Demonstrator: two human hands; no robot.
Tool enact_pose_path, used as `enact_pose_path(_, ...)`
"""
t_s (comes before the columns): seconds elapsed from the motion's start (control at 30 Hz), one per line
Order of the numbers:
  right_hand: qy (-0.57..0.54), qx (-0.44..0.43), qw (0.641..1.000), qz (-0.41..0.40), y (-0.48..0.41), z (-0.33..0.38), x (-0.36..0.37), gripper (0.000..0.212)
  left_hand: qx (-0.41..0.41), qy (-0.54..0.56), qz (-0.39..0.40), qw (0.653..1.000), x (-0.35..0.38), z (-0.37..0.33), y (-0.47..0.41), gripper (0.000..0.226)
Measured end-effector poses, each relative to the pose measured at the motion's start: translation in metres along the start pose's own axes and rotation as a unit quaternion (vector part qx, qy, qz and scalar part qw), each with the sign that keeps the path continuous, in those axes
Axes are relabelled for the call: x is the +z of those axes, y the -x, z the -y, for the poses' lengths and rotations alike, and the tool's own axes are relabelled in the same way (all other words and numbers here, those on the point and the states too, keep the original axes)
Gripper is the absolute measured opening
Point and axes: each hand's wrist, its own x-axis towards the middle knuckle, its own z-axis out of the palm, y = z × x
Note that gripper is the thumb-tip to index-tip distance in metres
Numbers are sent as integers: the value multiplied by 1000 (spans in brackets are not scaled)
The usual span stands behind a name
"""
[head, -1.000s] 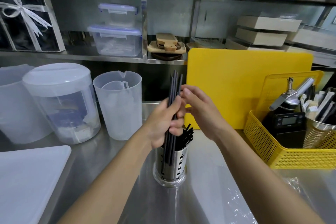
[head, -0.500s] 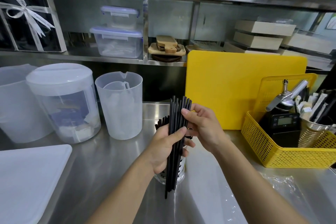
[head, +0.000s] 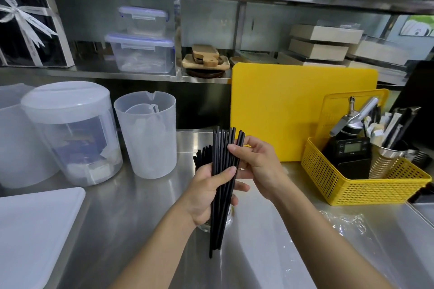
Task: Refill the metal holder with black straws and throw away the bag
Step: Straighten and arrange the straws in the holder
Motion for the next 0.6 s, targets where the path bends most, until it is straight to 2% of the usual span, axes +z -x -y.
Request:
enact_pose_path(0.1, -1, -1, 1000, 22, 4, 1, 0, 1, -9, 27, 8, 1000, -1, 0, 2, 22)
enact_pose_path(0.33, 18, -3, 999, 35, 11, 1, 6, 4, -12, 32, 21, 999, -4, 1, 13, 28)
enact_pose_path(0.6, 4, -16, 1000, 24, 14, 6, 8, 8, -26, 35, 20, 999, -8, 0, 19, 17)
